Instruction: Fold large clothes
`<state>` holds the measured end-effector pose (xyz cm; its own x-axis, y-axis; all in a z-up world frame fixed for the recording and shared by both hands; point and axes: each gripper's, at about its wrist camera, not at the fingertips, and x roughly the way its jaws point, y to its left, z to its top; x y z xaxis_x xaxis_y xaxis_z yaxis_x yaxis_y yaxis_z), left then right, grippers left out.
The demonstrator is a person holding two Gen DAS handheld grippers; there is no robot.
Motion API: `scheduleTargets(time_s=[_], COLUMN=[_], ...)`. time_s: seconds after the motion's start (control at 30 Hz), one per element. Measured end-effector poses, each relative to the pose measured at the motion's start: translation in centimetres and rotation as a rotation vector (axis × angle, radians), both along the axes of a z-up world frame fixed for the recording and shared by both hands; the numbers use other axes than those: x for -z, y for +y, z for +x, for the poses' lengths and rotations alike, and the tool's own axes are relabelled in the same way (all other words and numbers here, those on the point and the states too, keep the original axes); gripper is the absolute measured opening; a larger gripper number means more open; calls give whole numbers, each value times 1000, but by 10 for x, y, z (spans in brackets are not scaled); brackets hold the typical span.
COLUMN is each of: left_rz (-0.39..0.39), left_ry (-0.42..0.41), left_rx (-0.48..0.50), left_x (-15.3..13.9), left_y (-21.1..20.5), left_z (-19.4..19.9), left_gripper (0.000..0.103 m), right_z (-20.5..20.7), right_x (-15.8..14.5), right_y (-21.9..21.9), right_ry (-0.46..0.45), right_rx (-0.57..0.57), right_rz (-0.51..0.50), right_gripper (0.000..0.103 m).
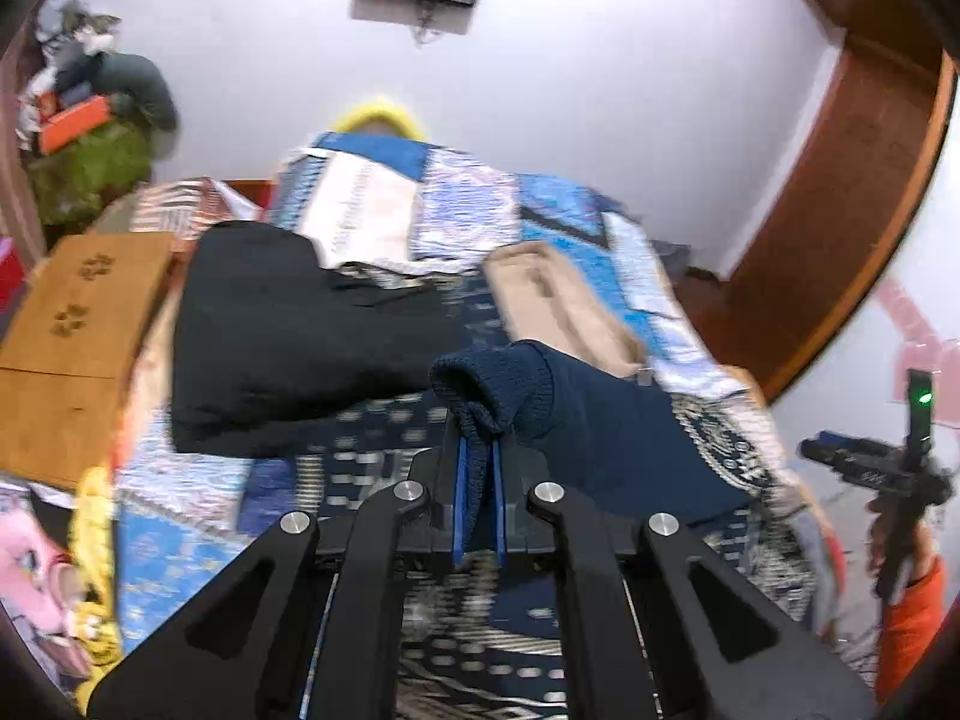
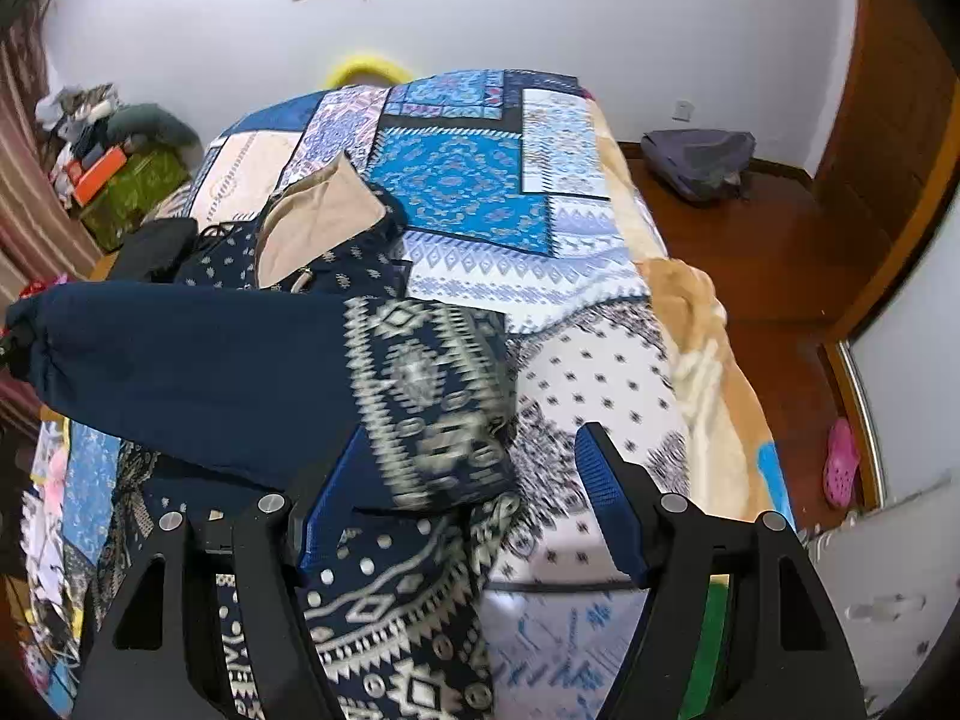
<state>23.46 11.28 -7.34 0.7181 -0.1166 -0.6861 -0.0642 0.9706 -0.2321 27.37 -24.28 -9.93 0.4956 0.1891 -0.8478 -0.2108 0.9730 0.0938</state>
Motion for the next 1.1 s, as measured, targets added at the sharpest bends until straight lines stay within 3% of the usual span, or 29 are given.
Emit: scheduleTargets(time_s=[0.07,0.3,0.43,0.47,0.5,0.67,0.8,0.9,1.1], left_rz=[-8,-56,6,18,36,145,156,180,176], left_ry=[47,345,435,436,429,368,266,175,75], left_rx=[-36,-102,-152,-156,-161,-131,-90,-51,6], left_x=[18,132,165,167,164,133,91,55,16], left_y=[16,54,60,61,61,51,38,22,-6], left_z=[1,13,16,16,15,18,25,39,83], left_gripper=[6,8,10,17,22,24,38,42,48], right_z=[7,15,17,17,18,18,23,29,52], right_x=[14,68,83,81,79,55,28,4,-38], right_y=[10,28,27,25,25,24,31,39,59], right_ry=[26,141,178,180,179,123,50,-17,-150], right_rx=[-21,-75,-78,-74,-71,-71,-84,-100,-120], right_rz=[-37,-149,-153,-142,-134,-99,-64,-42,-12], right_gripper=[68,68,68,68,68,68,68,68,68])
